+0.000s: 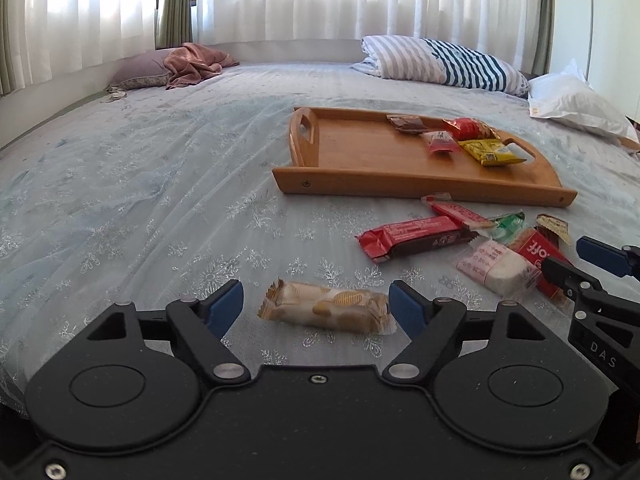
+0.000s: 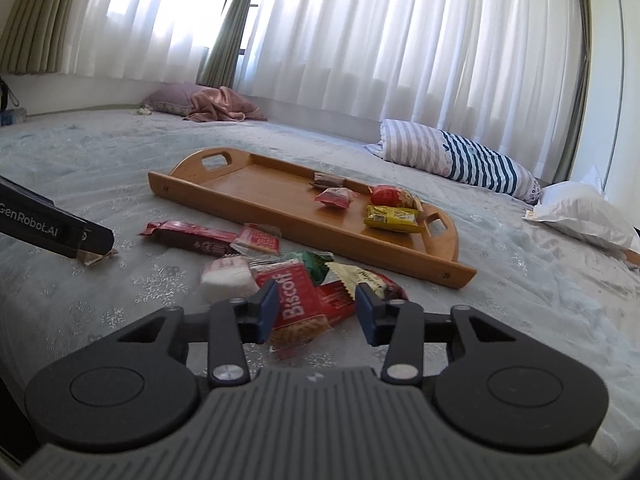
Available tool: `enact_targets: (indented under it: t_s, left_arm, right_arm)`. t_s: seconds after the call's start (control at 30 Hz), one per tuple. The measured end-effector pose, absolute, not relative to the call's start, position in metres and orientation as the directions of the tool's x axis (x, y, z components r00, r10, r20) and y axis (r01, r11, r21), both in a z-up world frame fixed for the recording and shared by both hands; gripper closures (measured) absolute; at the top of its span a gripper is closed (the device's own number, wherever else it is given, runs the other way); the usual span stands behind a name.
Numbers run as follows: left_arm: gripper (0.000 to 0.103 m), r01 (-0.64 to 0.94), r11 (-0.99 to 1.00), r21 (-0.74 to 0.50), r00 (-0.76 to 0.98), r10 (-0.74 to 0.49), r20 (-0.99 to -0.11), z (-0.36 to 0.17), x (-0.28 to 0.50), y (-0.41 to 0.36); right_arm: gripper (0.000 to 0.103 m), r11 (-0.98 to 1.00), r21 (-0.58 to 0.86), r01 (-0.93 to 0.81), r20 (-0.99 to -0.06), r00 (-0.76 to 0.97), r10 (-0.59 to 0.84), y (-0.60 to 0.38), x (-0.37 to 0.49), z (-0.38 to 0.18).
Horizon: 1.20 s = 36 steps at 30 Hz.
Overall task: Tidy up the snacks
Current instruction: 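Move the left gripper onto the cream wafer bar while the right gripper approaches the red Biscoff packet, then close the left gripper on the wafer bar while the right gripper grasps the Biscoff packet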
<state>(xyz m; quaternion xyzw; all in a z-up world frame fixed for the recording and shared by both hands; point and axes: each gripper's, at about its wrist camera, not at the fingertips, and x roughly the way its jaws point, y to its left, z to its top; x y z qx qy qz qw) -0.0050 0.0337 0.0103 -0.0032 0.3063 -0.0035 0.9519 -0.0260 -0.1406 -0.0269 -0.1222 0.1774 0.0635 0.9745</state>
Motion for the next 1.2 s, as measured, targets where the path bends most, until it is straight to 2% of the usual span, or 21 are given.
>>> enact_targets:
  t_s: [0.3,0.57,0.67,0.73,0.8,0.9,1.0,1.2]
  left_arm:
    - [0.021,0.015,1.0,0.025,0.812,0.002,-0.584,0.004,-0.003,0.029]
    - [0.023,0.014,1.0,0.016,0.806,-0.002,-0.592,0.0,-0.001,0.03]
    - [0.027,0.034,0.999,0.019,0.804,-0.016,-0.594,-0.001,-0.001,0.028]
    - [0.033,0.047,0.999,0.026,0.805,-0.023,-0.593,-0.001,-0.002,0.025]
    - [0.034,0.055,0.997,0.047,0.809,-0.017,-0.588,0.0,-0.003,0.022]
    - [0.039,0.069,0.995,0.079,0.813,-0.01,-0.582,0.0,-0.005,0.018]
    - [0.053,0.067,0.994,0.092,0.809,0.0,-0.588,0.0,-0.005,0.013]
    - [0.054,0.062,0.996,0.064,0.816,-0.013,-0.578,0.011,-0.005,0.011]
  right_arm:
    - [0.057,0.951,-0.245,-0.191,-0.372,0.924,0.09,-0.127,-0.025,-0.032]
    - [0.057,0.947,-0.256,-0.196,-0.374,0.923,0.09,-0.127,-0.023,-0.033]
    - [0.057,0.947,-0.253,-0.196,-0.377,0.922,0.09,-0.126,-0.021,-0.033]
    - [0.051,0.948,-0.251,-0.195,-0.377,0.922,0.09,-0.125,-0.02,-0.033]
    - [0.051,0.948,-0.251,-0.195,-0.378,0.921,0.089,-0.125,-0.019,-0.033]
    - [0.059,0.947,-0.253,-0.199,-0.385,0.918,0.091,-0.124,-0.018,-0.033]
    - [0.064,0.945,-0.258,-0.199,-0.385,0.919,0.088,-0.122,-0.017,-0.033]
    - [0.065,0.958,-0.214,-0.19,-0.379,0.92,0.098,-0.126,-0.021,-0.024]
